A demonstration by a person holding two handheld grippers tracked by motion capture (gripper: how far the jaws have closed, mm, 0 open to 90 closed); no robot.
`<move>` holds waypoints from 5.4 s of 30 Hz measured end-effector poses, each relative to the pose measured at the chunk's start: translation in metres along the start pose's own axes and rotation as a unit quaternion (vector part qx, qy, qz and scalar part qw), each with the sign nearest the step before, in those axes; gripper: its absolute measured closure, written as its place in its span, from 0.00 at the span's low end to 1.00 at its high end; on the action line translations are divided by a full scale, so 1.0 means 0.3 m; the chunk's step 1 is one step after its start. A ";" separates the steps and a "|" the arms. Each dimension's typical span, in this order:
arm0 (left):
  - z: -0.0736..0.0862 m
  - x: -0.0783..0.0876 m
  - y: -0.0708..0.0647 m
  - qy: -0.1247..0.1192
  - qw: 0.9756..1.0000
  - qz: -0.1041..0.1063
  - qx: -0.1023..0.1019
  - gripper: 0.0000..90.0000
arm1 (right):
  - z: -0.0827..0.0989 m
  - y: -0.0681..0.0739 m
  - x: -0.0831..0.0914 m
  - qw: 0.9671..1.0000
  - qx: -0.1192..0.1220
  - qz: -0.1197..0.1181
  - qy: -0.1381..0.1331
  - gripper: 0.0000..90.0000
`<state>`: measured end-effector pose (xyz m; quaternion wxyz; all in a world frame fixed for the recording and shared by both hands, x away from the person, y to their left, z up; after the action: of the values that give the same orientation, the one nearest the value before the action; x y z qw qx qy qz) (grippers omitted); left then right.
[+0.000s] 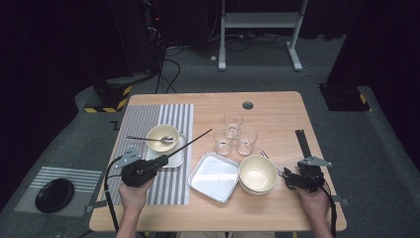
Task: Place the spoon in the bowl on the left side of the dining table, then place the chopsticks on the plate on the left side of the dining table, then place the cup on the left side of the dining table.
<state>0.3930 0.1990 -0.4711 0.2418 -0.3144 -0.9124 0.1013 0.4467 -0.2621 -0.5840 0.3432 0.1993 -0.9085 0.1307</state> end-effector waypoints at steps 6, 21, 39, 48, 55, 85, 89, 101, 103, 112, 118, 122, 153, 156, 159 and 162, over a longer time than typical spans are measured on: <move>0.005 0.001 0.011 0.004 1.000 -0.001 -0.014 0.94 | 0.000 0.002 0.001 1.000 -0.004 -0.001 0.002 0.42; 0.036 -0.001 0.050 0.010 1.000 -0.021 -0.005 0.94 | 0.000 0.002 0.001 1.000 -0.002 -0.001 0.002 0.42; 0.070 -0.008 0.074 0.026 0.999 -0.040 -0.006 0.94 | 0.000 0.004 0.001 1.000 -0.004 -0.002 0.003 0.42; 0.079 -0.019 0.084 0.029 0.998 -0.051 0.006 0.94 | 0.000 0.004 0.001 1.000 -0.004 -0.002 0.003 0.42; 0.087 -0.015 0.100 0.036 0.998 -0.055 -0.007 0.94 | 0.000 0.004 0.001 1.000 -0.004 -0.002 0.003 0.42; 0.162 0.009 0.158 0.058 0.995 -0.086 0.010 0.94 | 0.000 0.004 0.001 1.000 -0.004 -0.002 0.003 0.42; 0.173 0.012 0.163 0.071 0.994 -0.089 0.003 0.94 | 0.000 0.004 0.001 1.000 -0.004 -0.002 0.003 0.42; 0.197 0.003 0.171 0.093 0.992 -0.085 0.002 0.94 | 0.000 0.004 0.001 1.000 -0.004 -0.002 0.003 0.42; 0.199 -0.001 0.172 0.096 0.992 -0.081 -0.001 0.94 | 0.000 0.004 0.001 1.000 -0.004 -0.002 0.003 0.42; 0.220 0.007 0.178 0.107 0.992 -0.073 -0.001 0.94 | 0.000 0.004 0.001 1.000 -0.004 -0.002 0.003 0.42; 0.226 0.010 0.181 0.111 0.991 -0.071 -0.001 0.94 | 0.000 0.004 0.001 1.000 -0.003 -0.002 0.003 0.42; 0.231 0.014 0.181 0.112 0.991 -0.074 0.004 0.94 | 0.000 0.004 0.001 1.000 -0.004 -0.002 0.003 0.42; 0.267 0.018 0.212 0.132 0.988 -0.080 -0.002 0.94 | 0.000 0.004 0.001 1.000 -0.003 -0.002 0.003 0.42; 0.273 0.019 0.216 0.140 0.987 -0.079 -0.010 0.94 | 0.000 0.004 0.001 1.000 -0.004 -0.002 0.003 0.42; 0.278 0.022 0.223 0.149 0.985 -0.079 -0.017 0.94 | 0.000 0.003 0.000 1.000 -0.003 -0.002 0.003 0.42; 0.284 0.019 0.225 0.149 0.985 -0.086 -0.001 0.93 | 0.000 0.004 0.001 1.000 -0.003 -0.002 0.003 0.42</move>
<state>0.3816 0.2525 -0.5652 0.3822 -0.2467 -0.8900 0.0309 0.4460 -0.2611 -0.5839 0.3469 0.1996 -0.9075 0.1275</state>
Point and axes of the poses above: each handheld gripper's, and its own axes: x roughly backward along the jaws, z roughly out of its underside, y roughly to its left, the point moved 9 cm from there along -x, roughly forward along the jaws, and after that the axes turned 7 degrees about x, right-handed, at the moved point
